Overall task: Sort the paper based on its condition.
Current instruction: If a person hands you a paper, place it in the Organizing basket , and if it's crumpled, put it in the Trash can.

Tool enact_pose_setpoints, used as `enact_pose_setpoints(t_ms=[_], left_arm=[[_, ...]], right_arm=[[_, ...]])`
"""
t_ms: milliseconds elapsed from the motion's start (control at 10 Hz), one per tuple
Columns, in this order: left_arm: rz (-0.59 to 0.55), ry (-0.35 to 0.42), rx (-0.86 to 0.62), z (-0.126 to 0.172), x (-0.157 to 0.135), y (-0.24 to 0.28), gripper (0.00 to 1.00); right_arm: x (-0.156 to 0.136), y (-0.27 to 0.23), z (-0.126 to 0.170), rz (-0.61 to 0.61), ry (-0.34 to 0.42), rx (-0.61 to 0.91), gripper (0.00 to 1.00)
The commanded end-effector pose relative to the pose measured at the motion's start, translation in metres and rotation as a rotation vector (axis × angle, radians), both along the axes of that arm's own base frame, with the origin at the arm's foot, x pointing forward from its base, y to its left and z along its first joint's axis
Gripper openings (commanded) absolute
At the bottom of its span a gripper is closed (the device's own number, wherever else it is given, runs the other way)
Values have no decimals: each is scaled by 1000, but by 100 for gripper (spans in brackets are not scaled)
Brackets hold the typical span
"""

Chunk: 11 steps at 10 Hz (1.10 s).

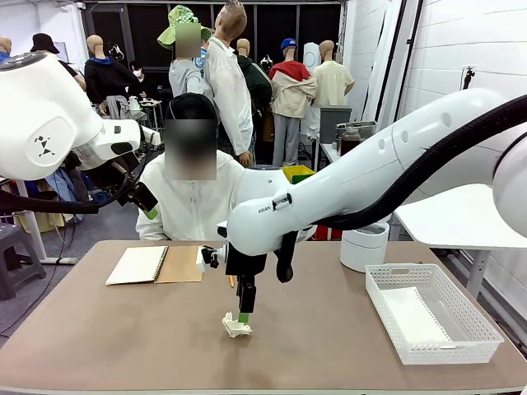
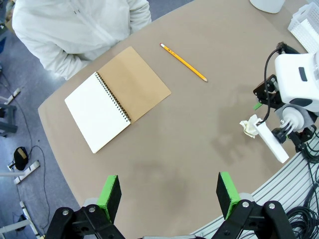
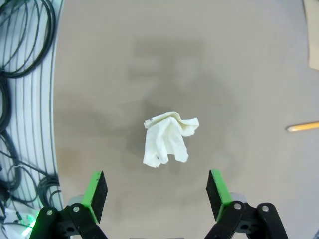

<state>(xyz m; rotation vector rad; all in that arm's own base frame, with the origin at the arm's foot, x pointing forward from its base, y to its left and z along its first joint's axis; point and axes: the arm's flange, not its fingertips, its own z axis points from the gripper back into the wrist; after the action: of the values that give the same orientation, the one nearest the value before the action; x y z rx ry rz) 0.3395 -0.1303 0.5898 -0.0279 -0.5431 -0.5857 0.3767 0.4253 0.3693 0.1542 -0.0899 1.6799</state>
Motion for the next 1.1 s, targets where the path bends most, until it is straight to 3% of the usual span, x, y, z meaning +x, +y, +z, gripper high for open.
enact_pose_setpoints(t_ms=[0, 300, 1000], left_arm=[[-2, -2, -1, 0, 0, 2, 100], [-2, -2, -1, 0, 0, 2, 100], [-2, -2, -1, 0, 0, 2, 100]], right_arm=[[5, 13, -9, -11, -11, -25, 100], [4, 16, -24, -4, 19, -32, 100], [8, 23, -50, -22, -32, -56, 100]])
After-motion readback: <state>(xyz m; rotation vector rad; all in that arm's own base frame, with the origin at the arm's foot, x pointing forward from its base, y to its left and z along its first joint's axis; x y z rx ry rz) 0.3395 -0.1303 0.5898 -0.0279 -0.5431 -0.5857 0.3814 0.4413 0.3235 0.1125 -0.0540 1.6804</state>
